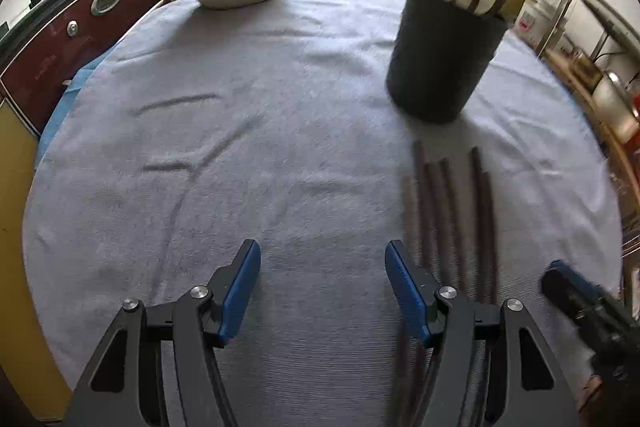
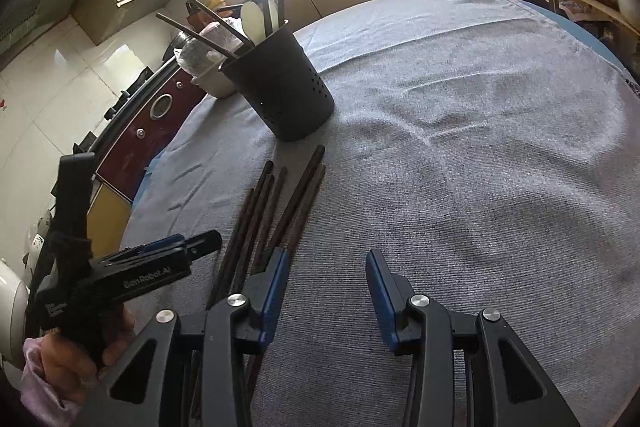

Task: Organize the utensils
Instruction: 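Close the left tool on a chopstick while the right tool grasps one, then lift both held chopsticks up over the black cup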

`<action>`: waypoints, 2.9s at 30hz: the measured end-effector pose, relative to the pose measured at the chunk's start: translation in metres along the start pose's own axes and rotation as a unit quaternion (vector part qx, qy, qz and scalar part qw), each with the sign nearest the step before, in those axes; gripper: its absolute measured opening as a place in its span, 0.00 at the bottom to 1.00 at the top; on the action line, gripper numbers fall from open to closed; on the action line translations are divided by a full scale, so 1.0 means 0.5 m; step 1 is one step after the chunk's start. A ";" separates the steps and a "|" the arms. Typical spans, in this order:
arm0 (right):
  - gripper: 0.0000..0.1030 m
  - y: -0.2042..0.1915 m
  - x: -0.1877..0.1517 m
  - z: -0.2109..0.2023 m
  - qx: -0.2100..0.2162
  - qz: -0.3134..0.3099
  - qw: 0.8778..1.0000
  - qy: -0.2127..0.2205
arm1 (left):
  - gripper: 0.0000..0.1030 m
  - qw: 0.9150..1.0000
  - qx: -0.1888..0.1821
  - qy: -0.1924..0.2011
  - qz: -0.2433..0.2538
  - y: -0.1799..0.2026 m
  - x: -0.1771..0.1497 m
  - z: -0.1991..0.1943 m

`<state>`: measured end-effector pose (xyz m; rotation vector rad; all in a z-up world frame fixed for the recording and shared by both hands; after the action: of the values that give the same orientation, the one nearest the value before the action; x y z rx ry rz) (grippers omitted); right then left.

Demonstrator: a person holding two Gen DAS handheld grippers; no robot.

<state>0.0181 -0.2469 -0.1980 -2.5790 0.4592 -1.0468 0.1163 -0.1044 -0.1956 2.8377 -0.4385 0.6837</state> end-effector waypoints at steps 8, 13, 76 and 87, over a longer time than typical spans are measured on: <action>0.42 0.000 0.001 -0.001 -0.002 -0.002 1.000 0.001 | 0.65 1.000 0.002 -0.014 0.027 0.040 0.009 0.025; 0.31 -0.002 0.004 0.006 -0.002 -0.010 1.000 -0.003 | 0.64 0.999 -0.005 -0.017 0.037 0.056 0.008 0.035; 0.06 -0.145 0.212 -0.159 0.020 -0.104 0.984 0.143 | 0.05 0.981 -0.042 0.188 0.013 0.061 0.156 -0.279; 0.06 -0.163 0.234 -0.226 0.025 -0.113 0.975 0.188 | 0.05 0.975 -0.037 0.217 0.031 0.096 0.156 -0.336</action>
<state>0.0313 -0.2407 -0.0165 -2.4311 0.2214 -1.6172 0.0977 -0.1260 -0.0065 2.5091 -0.4647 1.2337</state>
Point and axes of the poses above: each gripper's, at about its wrist camera, not at the fingertips, and z roughly the way its jaws point, y to its right, x to its top, the point moved 7 cm from there along z, roughly the way its jaws point, and after that the axes turned 6 degrees about -z, right-handed, at the moved point
